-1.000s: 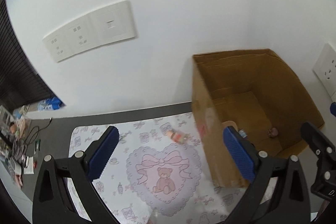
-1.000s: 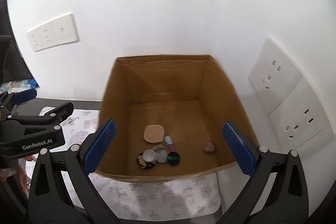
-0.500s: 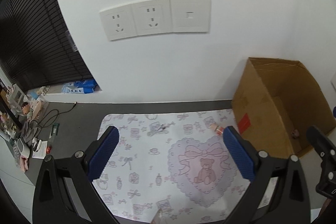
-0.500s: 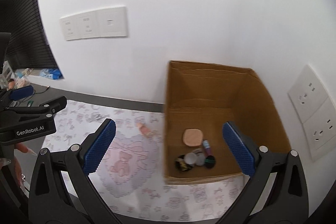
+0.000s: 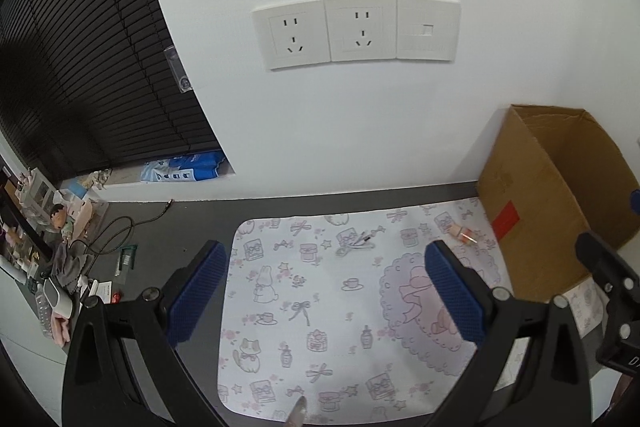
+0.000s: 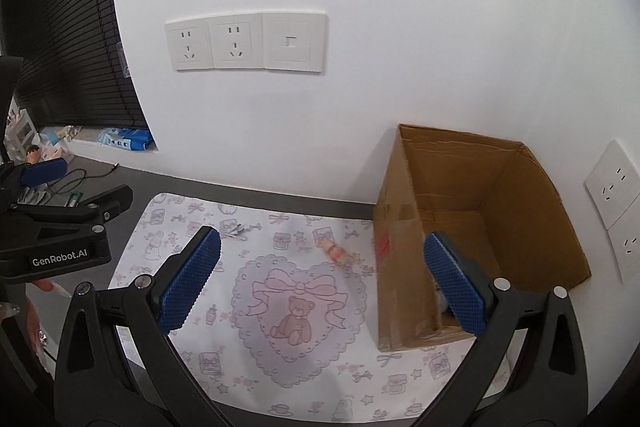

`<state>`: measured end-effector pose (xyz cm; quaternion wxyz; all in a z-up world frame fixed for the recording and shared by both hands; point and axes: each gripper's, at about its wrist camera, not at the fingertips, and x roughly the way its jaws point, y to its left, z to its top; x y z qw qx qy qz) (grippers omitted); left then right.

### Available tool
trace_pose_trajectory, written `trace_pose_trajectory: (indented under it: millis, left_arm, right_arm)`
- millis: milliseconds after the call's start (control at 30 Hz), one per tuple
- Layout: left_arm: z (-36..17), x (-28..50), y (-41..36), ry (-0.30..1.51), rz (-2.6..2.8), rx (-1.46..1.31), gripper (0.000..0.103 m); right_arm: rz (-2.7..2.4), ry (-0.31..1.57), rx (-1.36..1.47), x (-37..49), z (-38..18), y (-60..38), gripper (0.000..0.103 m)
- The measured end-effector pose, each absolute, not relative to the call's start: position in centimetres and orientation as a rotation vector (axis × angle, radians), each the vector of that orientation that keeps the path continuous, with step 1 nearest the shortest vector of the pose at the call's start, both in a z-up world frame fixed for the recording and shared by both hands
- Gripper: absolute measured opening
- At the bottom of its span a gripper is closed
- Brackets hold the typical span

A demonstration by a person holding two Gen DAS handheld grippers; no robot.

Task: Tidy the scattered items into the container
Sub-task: 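Withdraw both tools from the box back over the mat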

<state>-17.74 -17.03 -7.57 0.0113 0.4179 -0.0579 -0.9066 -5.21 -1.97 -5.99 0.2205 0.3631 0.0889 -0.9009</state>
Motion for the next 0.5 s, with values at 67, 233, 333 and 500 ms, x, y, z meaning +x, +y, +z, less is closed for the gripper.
trace_pose_trajectory:
  millis: [67,233,333,500]
  left_arm:
    - [-7.8,-17.8,-17.9,-0.187,-2.834,1.303,0.099]
    - [-8.5,-18.3,-18.9,-0.204,-2.833,1.301,0.099]
    - [-9.4,-19.0,-19.3,-0.176,-2.835,1.307,0.099]
    - [-11.8,-20.5,-18.8,-0.204,-2.832,1.357,0.099]
  right_arm:
    - [-2.494,0.249,1.003,-4.8,-6.0,-2.8,0.103]
    - [-2.488,0.277,1.021,-4.7,-6.5,-4.3,0.103]
    - [-2.481,0.294,1.029,-5.2,-6.9,-4.8,0.103]
    - [-2.471,0.306,1.037,-6.5,-8.2,-5.1,0.103]
